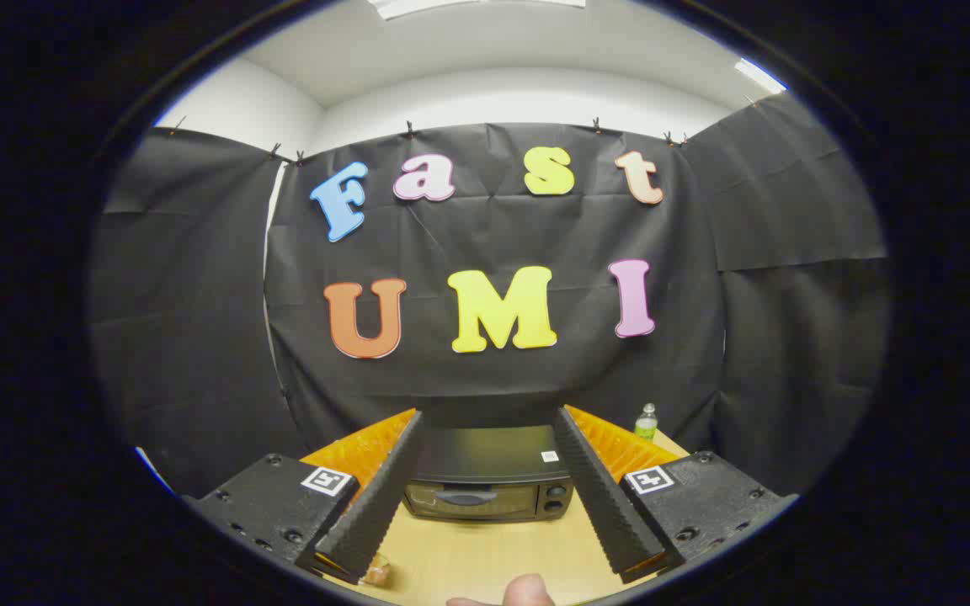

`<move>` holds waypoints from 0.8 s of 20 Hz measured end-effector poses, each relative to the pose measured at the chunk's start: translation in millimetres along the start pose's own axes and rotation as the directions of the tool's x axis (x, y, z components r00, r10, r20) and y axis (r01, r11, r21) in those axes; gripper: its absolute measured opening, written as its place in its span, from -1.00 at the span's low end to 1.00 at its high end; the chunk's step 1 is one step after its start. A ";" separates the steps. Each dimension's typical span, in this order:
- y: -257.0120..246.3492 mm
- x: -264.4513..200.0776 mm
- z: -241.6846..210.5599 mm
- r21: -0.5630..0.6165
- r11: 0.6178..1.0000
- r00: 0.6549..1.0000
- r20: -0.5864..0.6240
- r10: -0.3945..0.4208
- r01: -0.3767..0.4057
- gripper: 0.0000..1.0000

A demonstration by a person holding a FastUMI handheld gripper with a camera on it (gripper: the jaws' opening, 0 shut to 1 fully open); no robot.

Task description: Open the toaster oven, put the food inside, and close the toaster oven door.

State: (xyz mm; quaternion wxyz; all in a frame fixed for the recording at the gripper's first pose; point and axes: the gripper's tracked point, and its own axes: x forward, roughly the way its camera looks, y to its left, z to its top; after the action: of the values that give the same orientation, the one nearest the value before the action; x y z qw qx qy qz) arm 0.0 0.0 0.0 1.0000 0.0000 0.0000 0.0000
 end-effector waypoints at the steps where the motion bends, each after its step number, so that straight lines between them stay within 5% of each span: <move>1: -2.5 0.5 -1.0 -0.001 1.000 1.000 -0.002 -0.004 0.004 1.00; 16: -12.1 13.8 -19.1 0.028 1.000 0.998 -0.064 0.000 0.002 1.00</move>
State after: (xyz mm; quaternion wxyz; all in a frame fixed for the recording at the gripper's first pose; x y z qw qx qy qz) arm 13.8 -12.1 -19.1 0.9994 0.0140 0.0320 -0.0006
